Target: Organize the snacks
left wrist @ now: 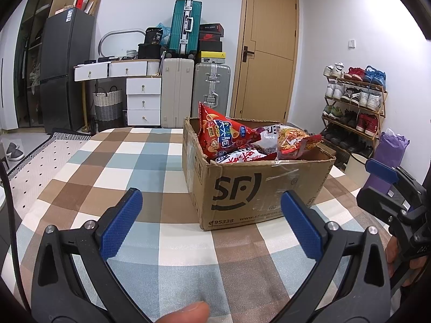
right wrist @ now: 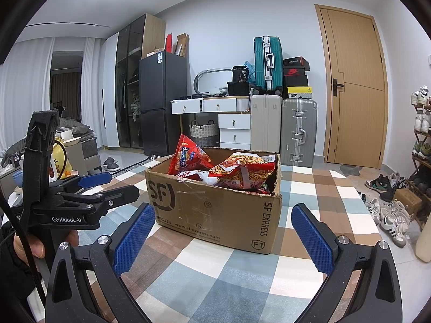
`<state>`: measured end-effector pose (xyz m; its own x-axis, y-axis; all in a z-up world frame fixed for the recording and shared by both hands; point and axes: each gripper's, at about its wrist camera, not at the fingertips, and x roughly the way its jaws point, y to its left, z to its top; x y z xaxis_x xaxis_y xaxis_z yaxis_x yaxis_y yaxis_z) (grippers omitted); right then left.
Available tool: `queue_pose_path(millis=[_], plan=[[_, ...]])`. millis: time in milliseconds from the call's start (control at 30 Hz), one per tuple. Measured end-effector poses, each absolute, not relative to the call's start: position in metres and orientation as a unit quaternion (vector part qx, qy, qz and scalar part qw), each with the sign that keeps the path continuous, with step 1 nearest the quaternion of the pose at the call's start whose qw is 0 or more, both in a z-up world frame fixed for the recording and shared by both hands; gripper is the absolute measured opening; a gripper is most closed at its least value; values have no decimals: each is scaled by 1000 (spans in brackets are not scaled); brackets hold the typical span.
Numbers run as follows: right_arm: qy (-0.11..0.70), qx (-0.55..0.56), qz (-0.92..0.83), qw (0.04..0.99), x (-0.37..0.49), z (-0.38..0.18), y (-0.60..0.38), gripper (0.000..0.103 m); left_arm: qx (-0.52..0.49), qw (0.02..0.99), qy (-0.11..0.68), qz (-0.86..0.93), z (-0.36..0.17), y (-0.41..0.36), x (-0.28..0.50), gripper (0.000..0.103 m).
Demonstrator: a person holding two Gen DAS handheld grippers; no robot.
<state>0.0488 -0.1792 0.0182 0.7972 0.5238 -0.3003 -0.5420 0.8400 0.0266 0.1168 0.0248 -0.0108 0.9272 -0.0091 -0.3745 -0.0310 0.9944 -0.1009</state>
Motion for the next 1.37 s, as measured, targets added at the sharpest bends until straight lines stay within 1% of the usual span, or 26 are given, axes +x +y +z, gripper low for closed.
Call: queue_pose_path(millis=[1367], plan=[[150,-30,282,947,49,19,-179,103,-53,980,190,4,-9,22,115,102]])
